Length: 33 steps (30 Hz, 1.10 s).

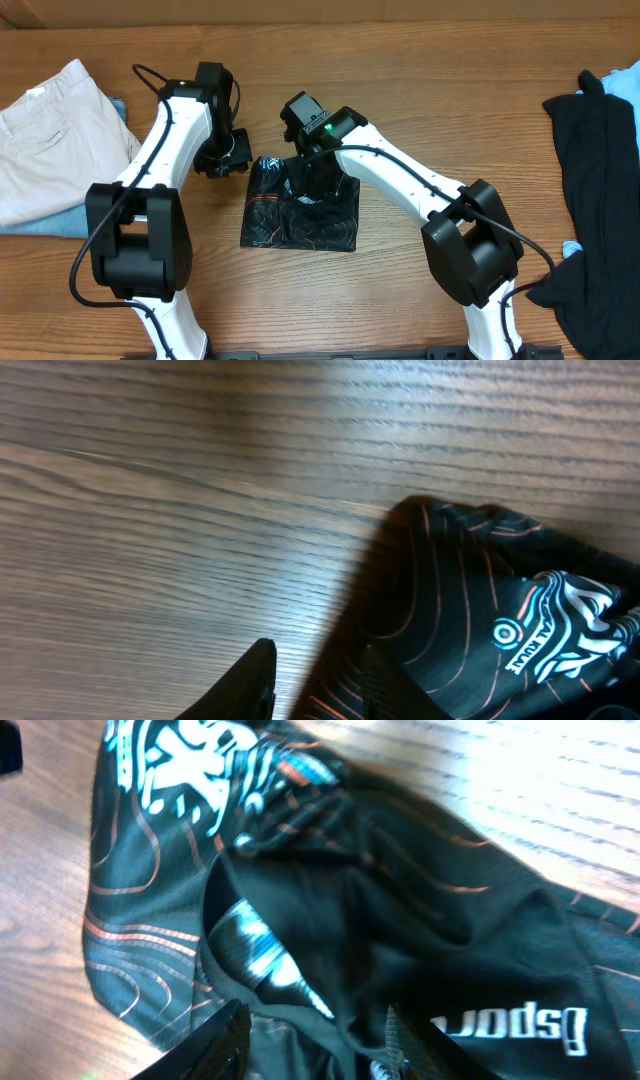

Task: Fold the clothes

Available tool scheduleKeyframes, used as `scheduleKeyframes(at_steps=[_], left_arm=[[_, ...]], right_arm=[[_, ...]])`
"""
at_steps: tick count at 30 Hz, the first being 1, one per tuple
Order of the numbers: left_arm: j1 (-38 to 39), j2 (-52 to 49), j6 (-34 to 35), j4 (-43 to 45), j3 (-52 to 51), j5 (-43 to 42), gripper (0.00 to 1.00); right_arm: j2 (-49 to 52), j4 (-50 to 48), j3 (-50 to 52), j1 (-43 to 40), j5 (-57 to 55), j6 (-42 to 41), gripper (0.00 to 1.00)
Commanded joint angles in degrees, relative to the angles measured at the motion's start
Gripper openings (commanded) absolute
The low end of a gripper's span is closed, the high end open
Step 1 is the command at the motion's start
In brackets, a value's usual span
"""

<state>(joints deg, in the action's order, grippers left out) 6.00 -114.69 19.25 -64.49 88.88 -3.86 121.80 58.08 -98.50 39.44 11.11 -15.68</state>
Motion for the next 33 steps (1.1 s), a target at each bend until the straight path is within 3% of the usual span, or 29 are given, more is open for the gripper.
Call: scheduleKeyframes(at_steps=[1,12,13,16,17,29,33], left_arm=[[0.0,-0.5,-1.5,0.1,1.1,-2.2,0.32],[0.4,-0.5,-1.5,-0.4,1.1,-2.4,0.32],[0.4,-0.5,-1.5,-0.4,1.1,-2.4,0.32],[0.4,-0.5,-1.5,-0.5,1.1,-2.4,0.32],[0.4,-0.5,-1.5,-0.5,1.1,-2.4,0.32],[0.4,-0.5,-1.5,-0.4,1.1,-2.4,0.32],[0.4,-0.5,-1.5,-0.2,1.1,-2.4,0.32]], right_arm=[[-0.2,-0.1,-0.1,0.0,-0.9,-1.1,0.48],[1.9,1.2,-0.1,0.0,-3.8,-1.1,0.46],[2.4,1.2,-0.1,0.0,-3.7,-1.1,0.42],[2.6,1.1,-0.1,0.0,-3.4,-1.1,0.09],[2.6,1.2,-0.1,0.0,-3.4,-1.2,0.04],[2.3,16.2,-6.0,-7.6,-11.4,-1.9,0.04],[2.3,18.1,-6.0,-10.6,-14.1,-0.5,0.09]])
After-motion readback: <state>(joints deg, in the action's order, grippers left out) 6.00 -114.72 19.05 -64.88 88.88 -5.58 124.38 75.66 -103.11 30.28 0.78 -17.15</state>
